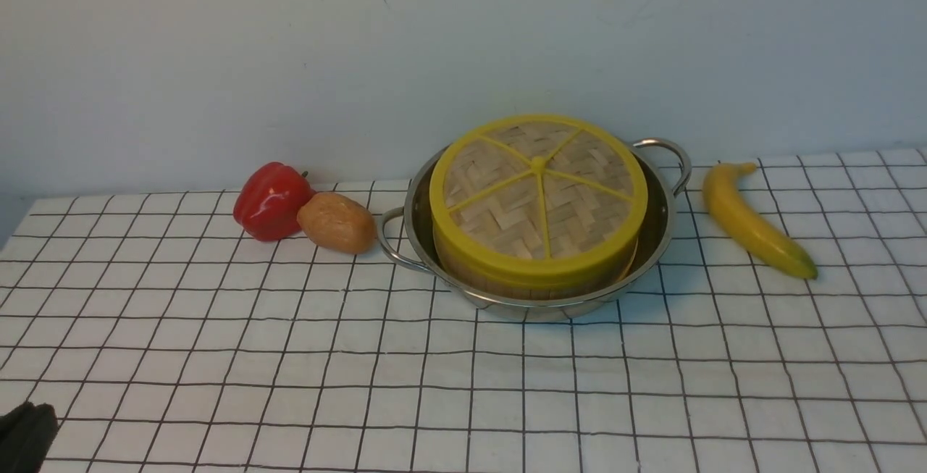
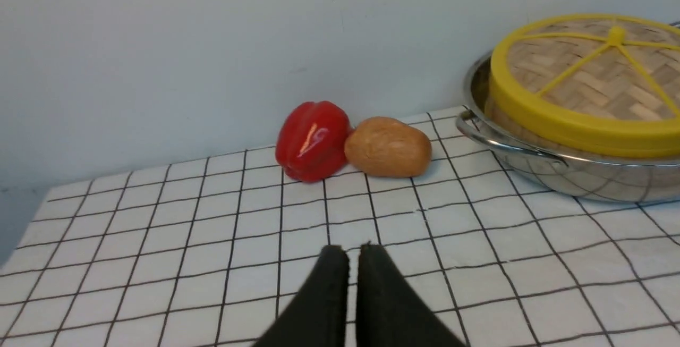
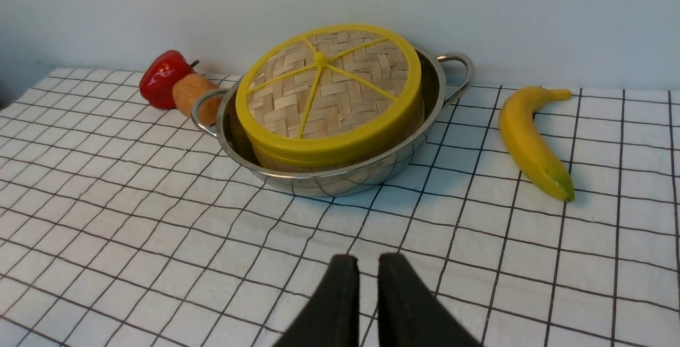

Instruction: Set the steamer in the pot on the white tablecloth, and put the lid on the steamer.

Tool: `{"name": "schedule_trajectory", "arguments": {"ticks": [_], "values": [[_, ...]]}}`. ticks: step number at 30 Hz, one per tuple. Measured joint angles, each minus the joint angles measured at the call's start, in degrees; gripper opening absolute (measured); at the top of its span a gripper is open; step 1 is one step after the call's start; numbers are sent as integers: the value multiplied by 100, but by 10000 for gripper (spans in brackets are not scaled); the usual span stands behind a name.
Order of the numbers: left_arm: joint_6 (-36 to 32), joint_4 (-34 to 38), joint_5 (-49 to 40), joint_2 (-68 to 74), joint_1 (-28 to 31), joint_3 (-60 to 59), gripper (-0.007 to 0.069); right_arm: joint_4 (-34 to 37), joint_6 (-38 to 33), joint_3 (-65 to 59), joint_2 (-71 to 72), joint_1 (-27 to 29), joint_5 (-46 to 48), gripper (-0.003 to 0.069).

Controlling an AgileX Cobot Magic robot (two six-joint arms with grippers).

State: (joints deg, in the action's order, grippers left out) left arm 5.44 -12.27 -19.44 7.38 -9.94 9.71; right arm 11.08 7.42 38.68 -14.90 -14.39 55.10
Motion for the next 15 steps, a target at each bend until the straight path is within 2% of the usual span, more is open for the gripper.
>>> {"name": "schedule_trajectory", "arguments": {"ticks": [7, 15], "values": [[6, -61, 264, -526, 56, -948, 33, 203, 0, 0, 0, 0, -11, 99], [15, -29, 405, -712, 56, -1013, 43, 287, 78, 0, 0, 0, -15, 120]]}}
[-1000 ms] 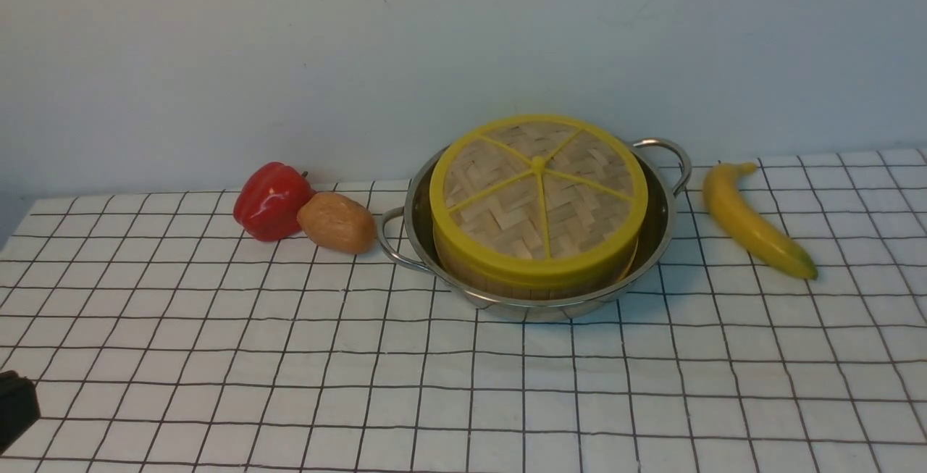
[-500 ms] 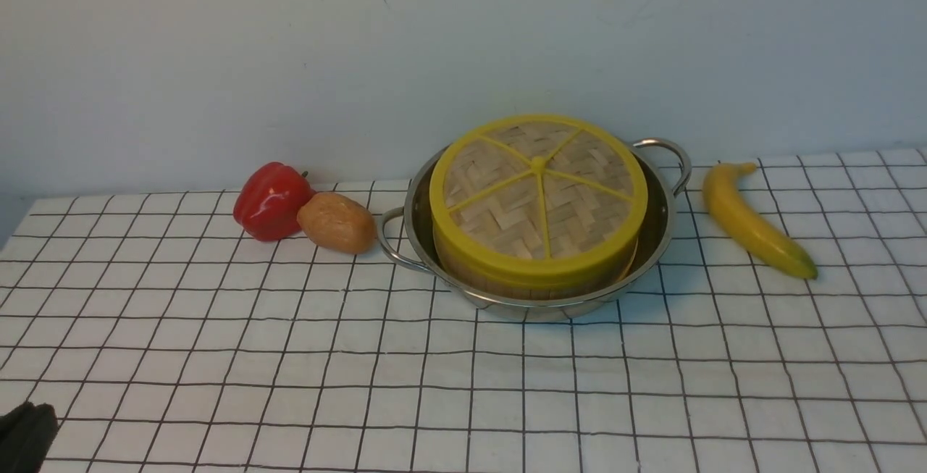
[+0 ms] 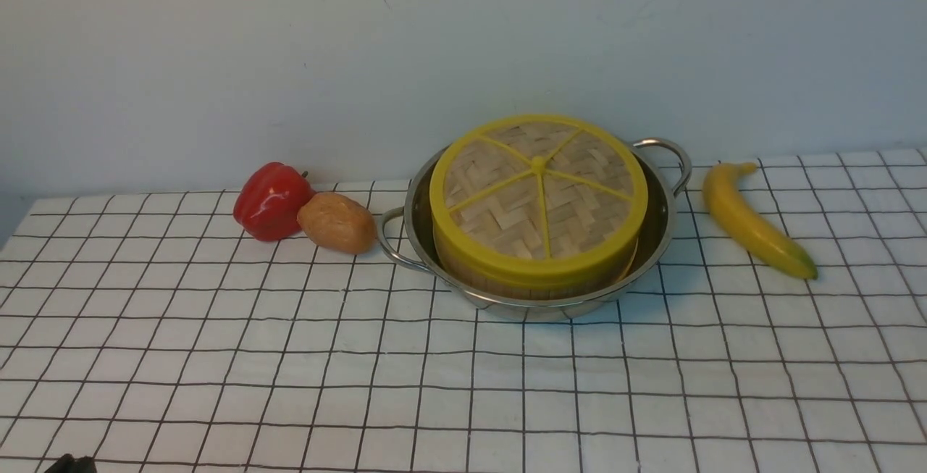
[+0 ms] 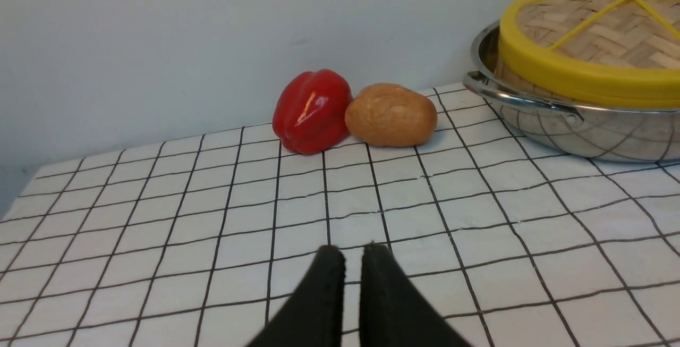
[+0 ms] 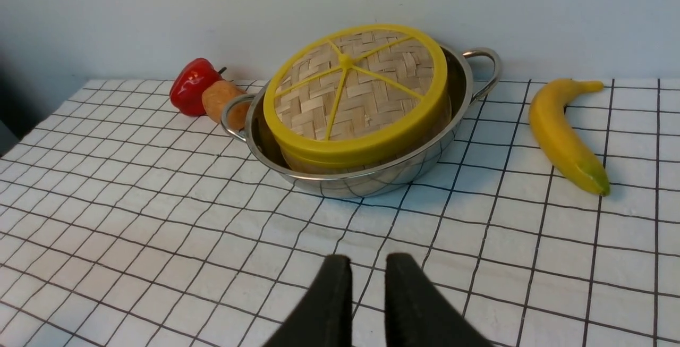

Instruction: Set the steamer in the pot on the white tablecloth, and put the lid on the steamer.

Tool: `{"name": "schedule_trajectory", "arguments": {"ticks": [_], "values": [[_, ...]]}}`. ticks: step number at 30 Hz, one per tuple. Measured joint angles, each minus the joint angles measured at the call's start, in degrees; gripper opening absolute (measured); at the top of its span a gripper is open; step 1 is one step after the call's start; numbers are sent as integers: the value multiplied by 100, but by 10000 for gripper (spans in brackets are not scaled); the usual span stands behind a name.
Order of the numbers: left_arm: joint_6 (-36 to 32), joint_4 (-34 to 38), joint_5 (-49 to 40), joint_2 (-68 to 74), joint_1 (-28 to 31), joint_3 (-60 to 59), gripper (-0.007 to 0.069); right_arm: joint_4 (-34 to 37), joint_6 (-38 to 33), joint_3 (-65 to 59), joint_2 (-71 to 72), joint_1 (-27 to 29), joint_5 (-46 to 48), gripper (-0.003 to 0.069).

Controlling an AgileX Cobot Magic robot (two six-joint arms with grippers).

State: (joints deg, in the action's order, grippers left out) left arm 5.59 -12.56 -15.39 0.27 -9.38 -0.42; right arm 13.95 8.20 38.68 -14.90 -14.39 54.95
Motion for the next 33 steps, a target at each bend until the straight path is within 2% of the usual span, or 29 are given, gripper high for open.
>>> {"name": "schedule_trajectory", "arguments": {"ticks": [18, 22, 23, 28, 29, 33], "values": [[7, 0, 19, 0, 0, 0, 69, -35, -106, -6, 0, 0, -9, 161], [7, 0, 21, 0, 0, 0, 75, -361, -707, -256, 126, 193, -504, 170], [7, 0, 21, 0, 0, 0, 77, -558, -970, -605, 288, 429, -940, 174], [7, 0, 21, 0, 0, 0, 85, -721, -1243, -1464, 710, 856, -2049, 183], [7, 0, 21, 0, 0, 0, 85, -739, -1269, -1864, 874, 987, -2605, 188], [7, 0, 21, 0, 0, 0, 92, -803, -1298, -2632, 1048, 1106, -3350, 200]]}}
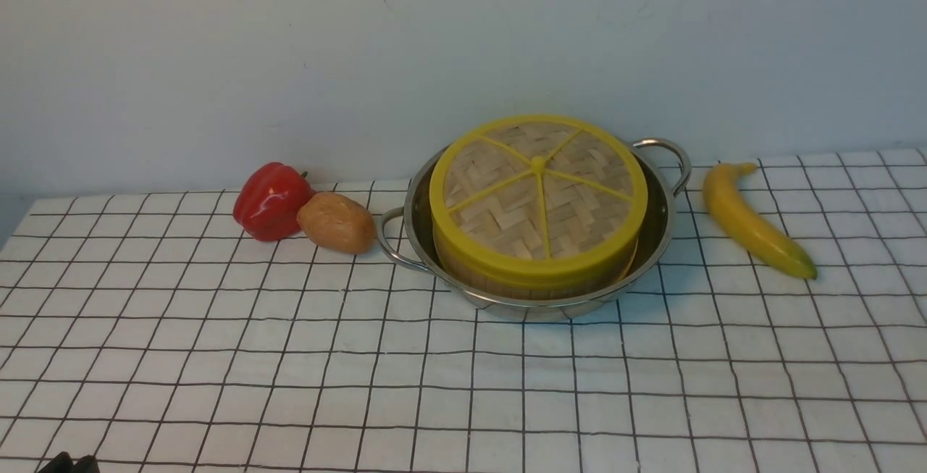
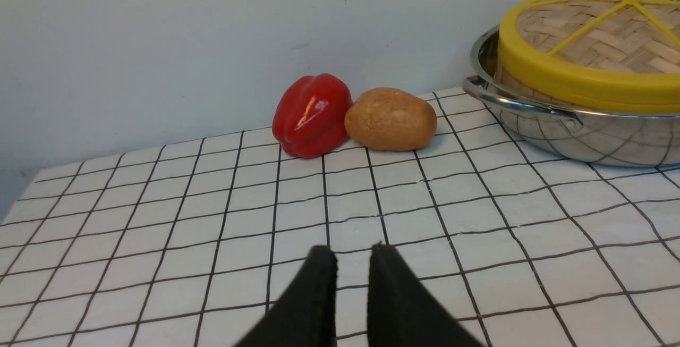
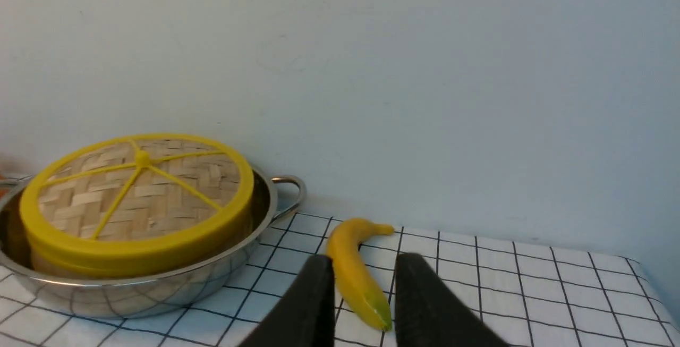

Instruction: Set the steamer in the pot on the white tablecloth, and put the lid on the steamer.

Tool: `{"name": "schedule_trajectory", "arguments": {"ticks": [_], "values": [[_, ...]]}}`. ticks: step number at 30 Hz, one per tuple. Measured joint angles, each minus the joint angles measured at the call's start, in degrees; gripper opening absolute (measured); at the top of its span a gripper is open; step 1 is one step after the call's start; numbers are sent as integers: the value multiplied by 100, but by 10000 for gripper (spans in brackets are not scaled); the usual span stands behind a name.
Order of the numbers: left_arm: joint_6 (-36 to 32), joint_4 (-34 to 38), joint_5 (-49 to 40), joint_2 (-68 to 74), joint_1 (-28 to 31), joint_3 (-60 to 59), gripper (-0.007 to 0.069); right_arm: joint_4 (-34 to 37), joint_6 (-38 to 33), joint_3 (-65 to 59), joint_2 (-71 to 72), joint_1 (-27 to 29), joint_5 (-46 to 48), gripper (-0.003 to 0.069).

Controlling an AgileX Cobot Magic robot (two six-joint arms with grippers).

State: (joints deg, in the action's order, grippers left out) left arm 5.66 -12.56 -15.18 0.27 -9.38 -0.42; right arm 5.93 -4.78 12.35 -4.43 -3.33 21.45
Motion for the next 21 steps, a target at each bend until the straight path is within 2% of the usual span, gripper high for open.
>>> {"name": "schedule_trajectory", "arguments": {"ticks": [7, 21], "values": [[0, 0, 4, 0, 0, 0, 104, -29, 0, -1206, 148, 5, -611, 232], [0, 0, 4, 0, 6, 0, 128, -29, 0, -1282, 344, 5, -773, 240]]}}
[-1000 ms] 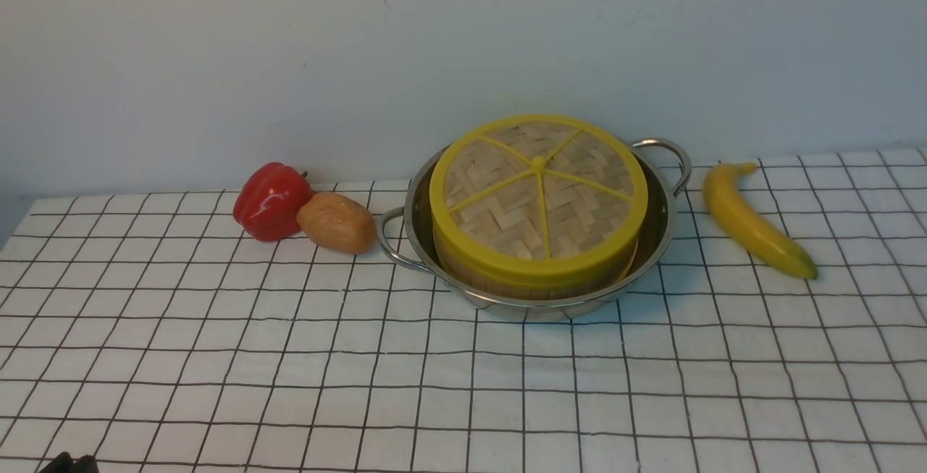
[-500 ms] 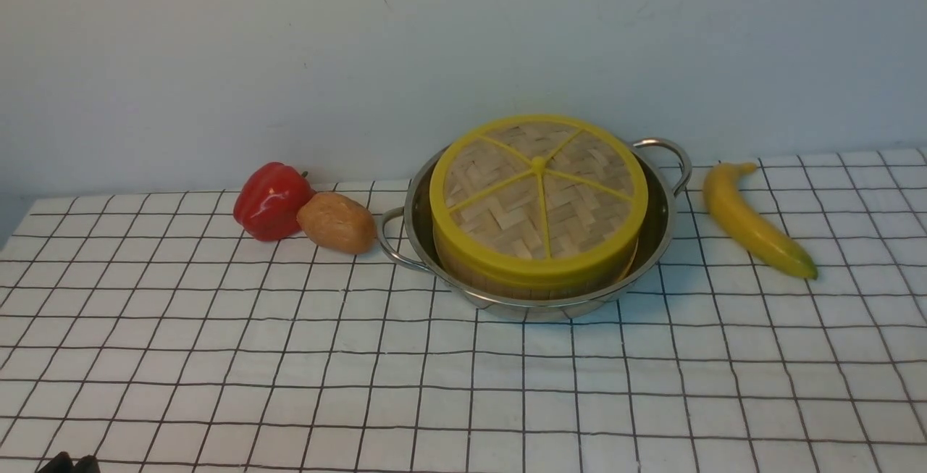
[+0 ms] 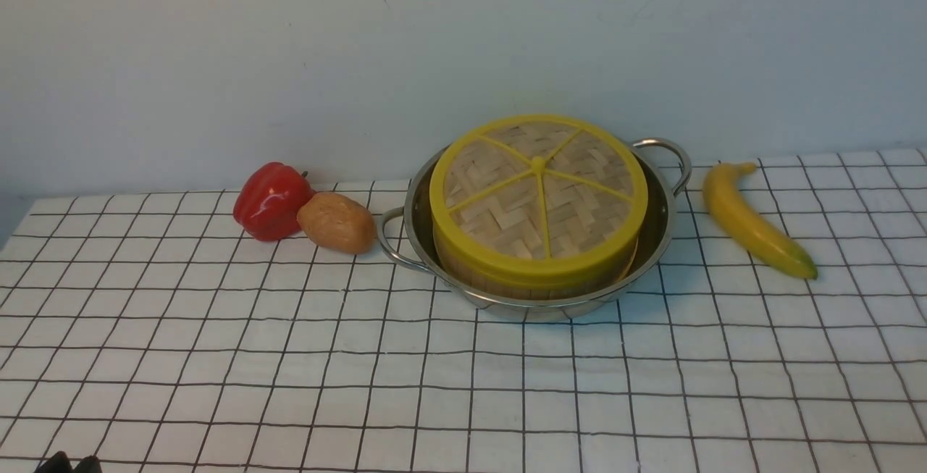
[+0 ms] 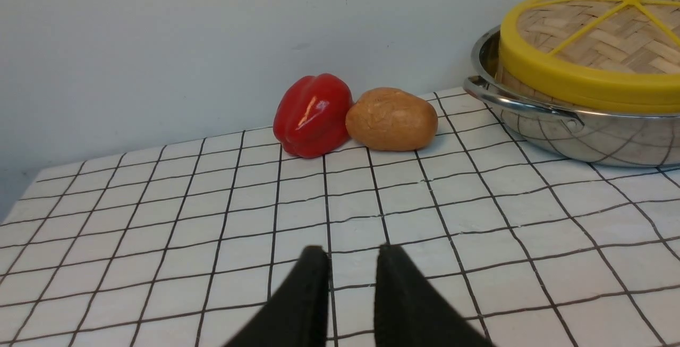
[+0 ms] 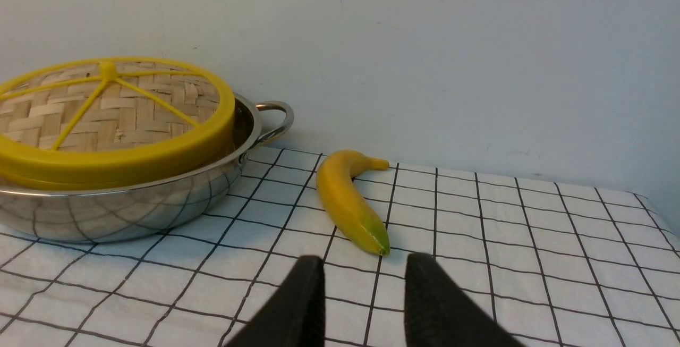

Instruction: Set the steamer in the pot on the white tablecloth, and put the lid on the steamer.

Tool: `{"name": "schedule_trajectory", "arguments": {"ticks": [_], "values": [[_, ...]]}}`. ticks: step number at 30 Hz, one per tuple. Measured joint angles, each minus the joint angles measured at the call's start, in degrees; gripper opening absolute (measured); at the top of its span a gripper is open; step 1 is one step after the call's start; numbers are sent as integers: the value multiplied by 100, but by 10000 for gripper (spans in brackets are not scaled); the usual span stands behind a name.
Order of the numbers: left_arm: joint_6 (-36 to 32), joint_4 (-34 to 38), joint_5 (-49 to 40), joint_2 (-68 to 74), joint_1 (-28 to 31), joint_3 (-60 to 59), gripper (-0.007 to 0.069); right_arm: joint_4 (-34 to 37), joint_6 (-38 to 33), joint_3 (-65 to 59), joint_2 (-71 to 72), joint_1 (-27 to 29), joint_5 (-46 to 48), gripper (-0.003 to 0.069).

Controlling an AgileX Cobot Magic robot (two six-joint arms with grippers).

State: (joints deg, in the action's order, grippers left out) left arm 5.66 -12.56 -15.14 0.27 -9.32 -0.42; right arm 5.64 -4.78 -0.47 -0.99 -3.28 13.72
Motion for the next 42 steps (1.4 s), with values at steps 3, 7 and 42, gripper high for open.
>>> {"name": "schedule_trajectory", "arguments": {"ticks": [3, 7, 42], "values": [[0, 0, 0, 0, 0, 0, 138, 0, 0, 0, 0, 0, 0, 240], [0, 0, 0, 0, 0, 0, 141, 0, 0, 0, 0, 0, 8, 240], [0, 0, 0, 0, 0, 0, 191, -5, 0, 0, 0, 0, 12, 240]]}}
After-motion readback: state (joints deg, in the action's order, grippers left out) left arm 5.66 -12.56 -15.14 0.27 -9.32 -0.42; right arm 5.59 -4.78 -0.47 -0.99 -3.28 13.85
